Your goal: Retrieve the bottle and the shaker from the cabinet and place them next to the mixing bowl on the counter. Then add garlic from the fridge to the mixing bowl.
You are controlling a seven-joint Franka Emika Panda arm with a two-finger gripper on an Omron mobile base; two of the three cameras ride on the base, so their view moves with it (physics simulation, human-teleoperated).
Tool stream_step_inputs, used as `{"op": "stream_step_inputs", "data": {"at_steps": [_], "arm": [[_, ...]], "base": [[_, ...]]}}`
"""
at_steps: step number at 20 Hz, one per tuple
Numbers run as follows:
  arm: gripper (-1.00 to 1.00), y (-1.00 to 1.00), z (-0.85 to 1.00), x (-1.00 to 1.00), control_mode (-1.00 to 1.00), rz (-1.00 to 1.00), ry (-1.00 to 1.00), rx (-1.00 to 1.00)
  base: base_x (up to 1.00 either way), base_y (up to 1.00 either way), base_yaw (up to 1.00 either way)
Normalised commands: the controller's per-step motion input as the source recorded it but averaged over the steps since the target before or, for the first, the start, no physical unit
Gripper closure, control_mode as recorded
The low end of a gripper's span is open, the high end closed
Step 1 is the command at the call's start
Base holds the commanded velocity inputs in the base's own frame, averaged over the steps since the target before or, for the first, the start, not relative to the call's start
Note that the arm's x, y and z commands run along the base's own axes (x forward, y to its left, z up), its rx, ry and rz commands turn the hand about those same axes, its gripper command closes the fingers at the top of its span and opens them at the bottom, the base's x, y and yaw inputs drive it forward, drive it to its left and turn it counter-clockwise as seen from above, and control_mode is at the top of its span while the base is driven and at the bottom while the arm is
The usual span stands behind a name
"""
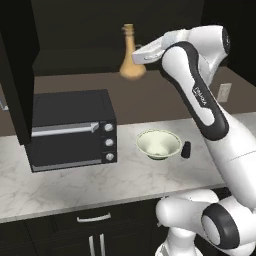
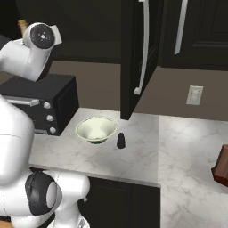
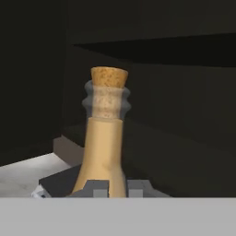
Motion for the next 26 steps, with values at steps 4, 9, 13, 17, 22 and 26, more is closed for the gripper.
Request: {"op": "stream_step_inputs", "data": {"at_steps": [4, 9, 13, 17, 22, 26], "arm": [[1.00, -0.36, -0.11, -0.90, -1.00, 0.00, -0.07, 0.03], [1.00, -0.40, -0.12, -0.84, -1.00, 0.00, -0.02, 0.02], [1.00, -0.46, -0.26, -0.77, -1.00, 0.00, 0.00, 0.00], [1.00, -0.48, -0.37, -0.66, -1.00, 0.00, 0.00, 0.00], [1.00, -0.49, -0.39, -0.54, -1.00, 0.00, 0.00, 0.00], [1.00, -0.40, -0.47, -0.38, -1.00, 0.00, -0.01, 0.00]], "base": [[0.00, 0.00, 0.00], [0.00, 0.00, 0.00], [0.00, 0.00, 0.00], [0.00, 0.00, 0.00], [0.00, 0.00, 0.00], [0.00, 0.00, 0.00]]}}
